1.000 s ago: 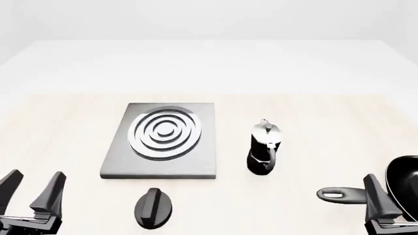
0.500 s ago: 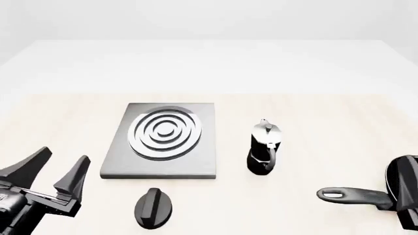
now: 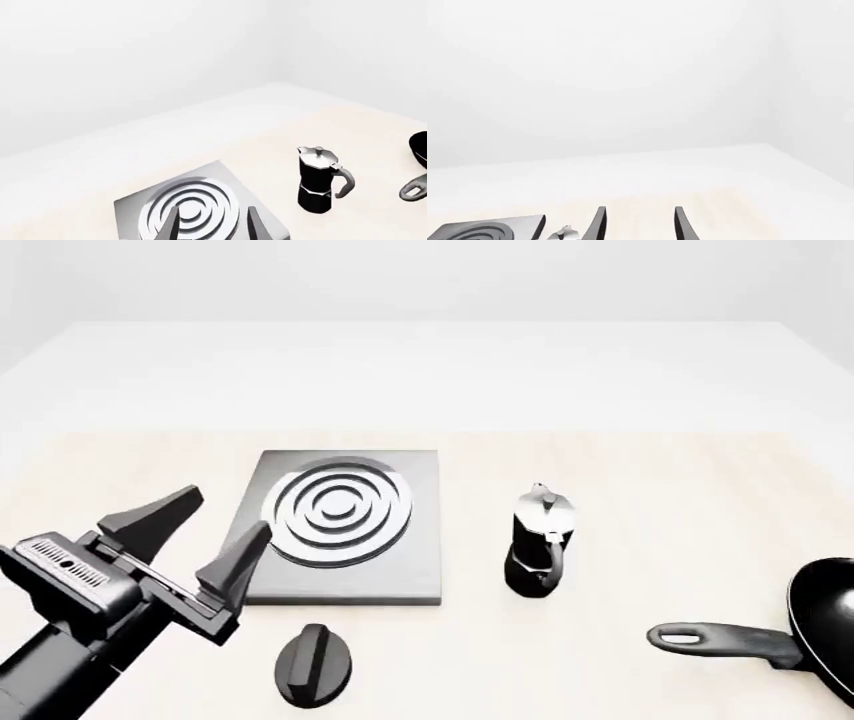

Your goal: Put the frying pan on the stove.

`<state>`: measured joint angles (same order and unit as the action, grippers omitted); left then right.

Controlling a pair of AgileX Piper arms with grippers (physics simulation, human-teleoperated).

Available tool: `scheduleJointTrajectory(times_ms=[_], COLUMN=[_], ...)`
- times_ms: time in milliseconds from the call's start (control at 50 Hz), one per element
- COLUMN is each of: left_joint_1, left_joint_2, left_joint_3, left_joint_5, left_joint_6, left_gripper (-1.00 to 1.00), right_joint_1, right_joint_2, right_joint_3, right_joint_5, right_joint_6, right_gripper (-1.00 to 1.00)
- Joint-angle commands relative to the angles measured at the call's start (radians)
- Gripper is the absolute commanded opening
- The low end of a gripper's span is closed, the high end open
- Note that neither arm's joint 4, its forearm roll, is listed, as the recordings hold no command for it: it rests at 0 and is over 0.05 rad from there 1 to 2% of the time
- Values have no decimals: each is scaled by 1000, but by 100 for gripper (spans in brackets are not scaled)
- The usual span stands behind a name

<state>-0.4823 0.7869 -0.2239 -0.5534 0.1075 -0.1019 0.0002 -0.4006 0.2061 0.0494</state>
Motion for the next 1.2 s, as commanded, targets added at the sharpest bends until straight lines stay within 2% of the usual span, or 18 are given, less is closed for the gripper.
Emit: scheduleJointTrajectory(times_ms=[20, 420, 780, 1200], left_joint_1=[-126, -286, -424, -522], left_joint_2=[141, 284, 384, 516], left_joint_3=[-75, -170, -316, -468], left_joint_5=[-64, -93, -41, 17], left_joint_6=[22, 40, 50, 48], left_gripper=[100, 100, 100, 100], right_joint_1=[-8, -19, -35, -51], right_joint_2=[0, 0, 0, 0], right_joint_3=[-98, -200, -329, -441], right_joint_5=[56, 116, 202, 272], right_joint_6=[9, 14, 29, 36], right_gripper=[100, 100, 100, 100])
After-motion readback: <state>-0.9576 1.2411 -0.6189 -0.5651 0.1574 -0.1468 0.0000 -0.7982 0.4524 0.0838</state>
